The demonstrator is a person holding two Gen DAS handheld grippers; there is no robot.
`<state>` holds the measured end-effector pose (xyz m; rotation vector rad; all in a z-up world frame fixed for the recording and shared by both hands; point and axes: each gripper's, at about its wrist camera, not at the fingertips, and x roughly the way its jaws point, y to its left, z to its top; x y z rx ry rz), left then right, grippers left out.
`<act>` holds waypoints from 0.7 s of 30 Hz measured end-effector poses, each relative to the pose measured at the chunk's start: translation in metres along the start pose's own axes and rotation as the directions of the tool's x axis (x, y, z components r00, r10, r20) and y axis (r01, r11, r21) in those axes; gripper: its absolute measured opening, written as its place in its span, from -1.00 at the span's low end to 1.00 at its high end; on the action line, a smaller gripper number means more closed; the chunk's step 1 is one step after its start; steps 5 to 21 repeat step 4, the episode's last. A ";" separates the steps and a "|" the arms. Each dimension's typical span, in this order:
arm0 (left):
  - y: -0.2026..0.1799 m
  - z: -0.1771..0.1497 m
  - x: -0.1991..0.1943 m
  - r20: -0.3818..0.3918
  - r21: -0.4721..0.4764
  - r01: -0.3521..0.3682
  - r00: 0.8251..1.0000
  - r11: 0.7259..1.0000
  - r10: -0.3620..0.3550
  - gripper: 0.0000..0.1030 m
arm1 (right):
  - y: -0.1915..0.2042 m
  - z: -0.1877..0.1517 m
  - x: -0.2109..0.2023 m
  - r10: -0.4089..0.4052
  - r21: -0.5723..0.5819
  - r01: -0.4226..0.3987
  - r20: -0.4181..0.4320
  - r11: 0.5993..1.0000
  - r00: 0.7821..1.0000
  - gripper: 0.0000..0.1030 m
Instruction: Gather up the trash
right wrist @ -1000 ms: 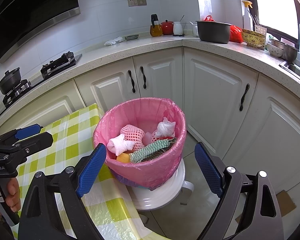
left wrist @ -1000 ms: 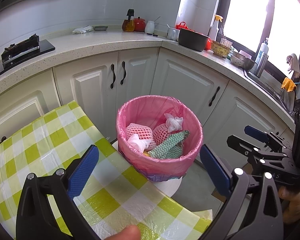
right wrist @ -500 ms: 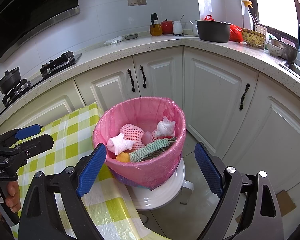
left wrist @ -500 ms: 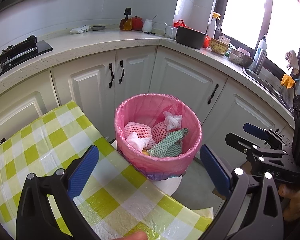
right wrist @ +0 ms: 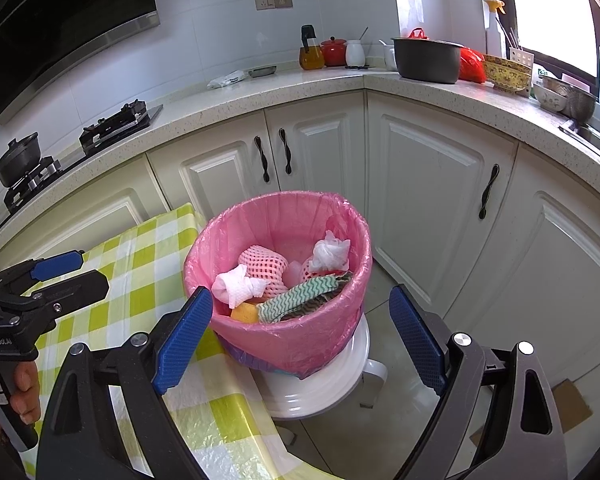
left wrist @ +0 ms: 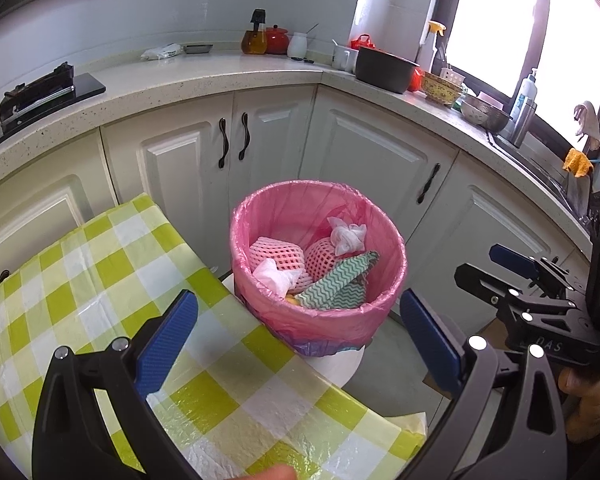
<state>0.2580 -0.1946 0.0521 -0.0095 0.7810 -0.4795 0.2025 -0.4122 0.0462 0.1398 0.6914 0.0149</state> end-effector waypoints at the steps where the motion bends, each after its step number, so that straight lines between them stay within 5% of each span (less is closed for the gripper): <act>1: 0.000 0.000 0.000 -0.001 0.002 -0.004 1.000 1.000 0.004 0.90 | 0.000 -0.001 0.000 0.000 -0.001 0.000 0.001 1.000 1.000 0.64; 21: -0.001 0.000 -0.001 -0.003 0.008 -0.003 1.000 1.000 0.003 0.90 | 0.000 -0.001 0.000 0.000 0.001 0.000 0.000 1.000 1.000 0.64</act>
